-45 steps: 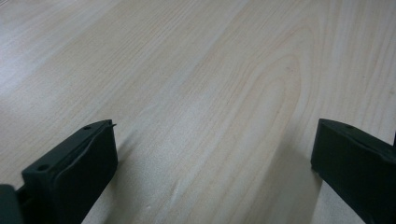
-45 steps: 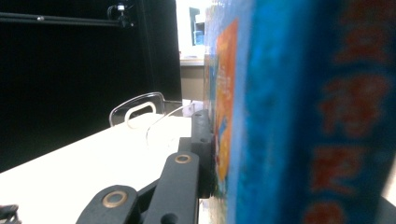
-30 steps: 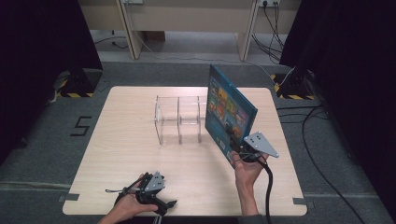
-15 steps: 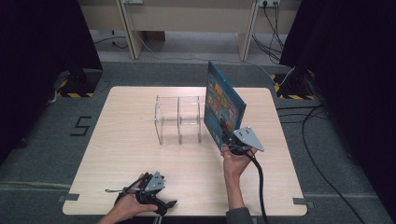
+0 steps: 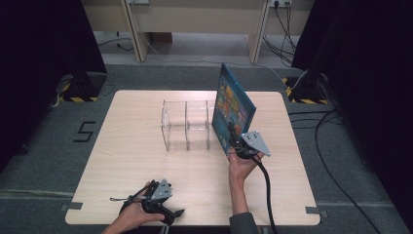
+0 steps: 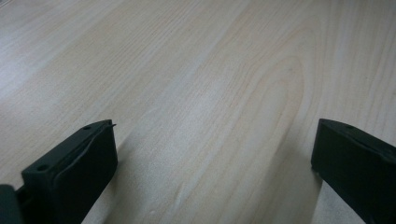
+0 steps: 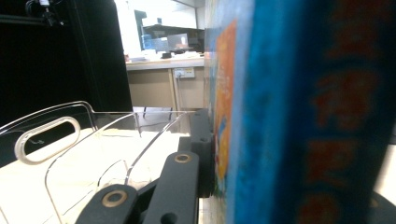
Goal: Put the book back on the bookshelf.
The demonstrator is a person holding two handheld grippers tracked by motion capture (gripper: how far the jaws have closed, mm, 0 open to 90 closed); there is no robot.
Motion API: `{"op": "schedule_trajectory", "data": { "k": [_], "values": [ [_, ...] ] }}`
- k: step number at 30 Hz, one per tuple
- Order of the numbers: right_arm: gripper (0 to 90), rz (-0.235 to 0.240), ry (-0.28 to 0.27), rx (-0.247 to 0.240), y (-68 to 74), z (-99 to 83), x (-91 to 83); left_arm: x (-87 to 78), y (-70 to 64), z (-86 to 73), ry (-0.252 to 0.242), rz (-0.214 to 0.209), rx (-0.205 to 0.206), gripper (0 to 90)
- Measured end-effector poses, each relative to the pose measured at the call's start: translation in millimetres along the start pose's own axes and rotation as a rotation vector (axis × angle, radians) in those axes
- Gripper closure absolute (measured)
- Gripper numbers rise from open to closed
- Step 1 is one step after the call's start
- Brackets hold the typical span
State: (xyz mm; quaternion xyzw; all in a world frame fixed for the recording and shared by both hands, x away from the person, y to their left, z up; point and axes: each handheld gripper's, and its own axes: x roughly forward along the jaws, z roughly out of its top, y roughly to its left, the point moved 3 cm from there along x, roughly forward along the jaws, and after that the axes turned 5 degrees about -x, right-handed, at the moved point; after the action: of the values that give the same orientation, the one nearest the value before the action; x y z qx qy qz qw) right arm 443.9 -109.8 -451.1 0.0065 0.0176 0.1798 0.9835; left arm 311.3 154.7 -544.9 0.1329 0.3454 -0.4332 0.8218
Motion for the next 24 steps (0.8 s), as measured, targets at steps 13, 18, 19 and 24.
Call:
{"op": "schedule_trajectory", "data": {
  "k": [13, 18, 19, 24],
  "values": [
    [83.0, -0.041, -0.031, 0.031, 4.8, -13.1, 12.0, 0.1, 0.4, 0.1, 0.001, -0.004, 0.005, 0.0],
    [82.8, -0.067, -0.032, 0.041, 7.6, -14.7, 8.1, 0.1, 0.4, 0.1, 0.002, -0.004, 0.005, 0.0],
    [82.8, -0.074, -0.035, 0.046, 8.0, -15.6, 7.4, 0.1, 0.4, 0.1, 0.002, -0.004, 0.005, 0.0],
    [82.5, -0.091, -0.046, 0.053, 7.5, -18.2, 5.2, 0.1, 0.4, 0.1, 0.002, -0.004, 0.005, 0.0]
  ]
}}
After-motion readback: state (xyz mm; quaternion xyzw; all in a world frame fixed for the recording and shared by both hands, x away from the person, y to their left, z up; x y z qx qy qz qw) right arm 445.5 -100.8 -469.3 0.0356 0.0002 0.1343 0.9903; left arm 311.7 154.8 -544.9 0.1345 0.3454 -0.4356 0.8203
